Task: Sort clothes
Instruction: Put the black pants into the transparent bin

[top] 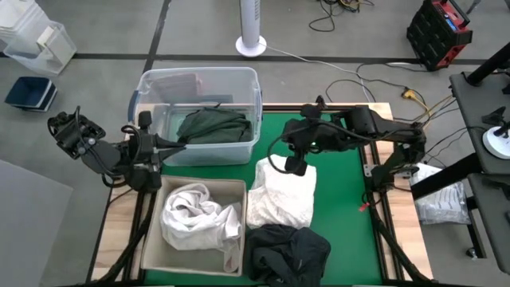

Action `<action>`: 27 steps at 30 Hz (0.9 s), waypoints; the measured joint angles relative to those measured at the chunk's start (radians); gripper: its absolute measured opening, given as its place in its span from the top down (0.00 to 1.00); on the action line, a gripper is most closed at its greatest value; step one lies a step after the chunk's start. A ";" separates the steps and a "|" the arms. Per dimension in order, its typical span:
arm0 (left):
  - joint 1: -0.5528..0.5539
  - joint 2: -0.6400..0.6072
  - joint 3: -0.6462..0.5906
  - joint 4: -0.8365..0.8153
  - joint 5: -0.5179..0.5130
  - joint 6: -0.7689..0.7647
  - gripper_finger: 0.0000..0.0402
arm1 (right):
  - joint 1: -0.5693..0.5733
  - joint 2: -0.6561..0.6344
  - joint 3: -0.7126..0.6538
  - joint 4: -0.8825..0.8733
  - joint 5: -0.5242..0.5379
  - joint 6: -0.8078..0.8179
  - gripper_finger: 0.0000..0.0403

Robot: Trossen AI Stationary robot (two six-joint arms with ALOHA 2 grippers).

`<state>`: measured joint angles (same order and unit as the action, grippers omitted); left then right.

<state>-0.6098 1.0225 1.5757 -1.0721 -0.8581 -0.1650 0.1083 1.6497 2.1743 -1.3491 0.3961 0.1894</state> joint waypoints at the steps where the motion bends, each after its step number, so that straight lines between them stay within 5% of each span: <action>1: 0.000 0.000 0.000 0.000 0.000 0.000 1.00 | -0.002 -0.020 -0.033 0.029 0.000 0.000 0.97; 15: 0.003 -0.002 0.000 0.000 0.000 0.000 1.00 | 0.001 -0.311 -0.578 0.345 -0.054 0.205 0.97; 27: 0.006 0.000 0.000 0.000 -0.049 0.001 1.00 | 0.110 -0.373 -0.776 0.452 -0.188 0.330 0.97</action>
<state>-0.6039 1.0222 1.5753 -1.0721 -0.9071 -0.1638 0.2182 1.2766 1.3986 -0.8971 0.2077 0.5189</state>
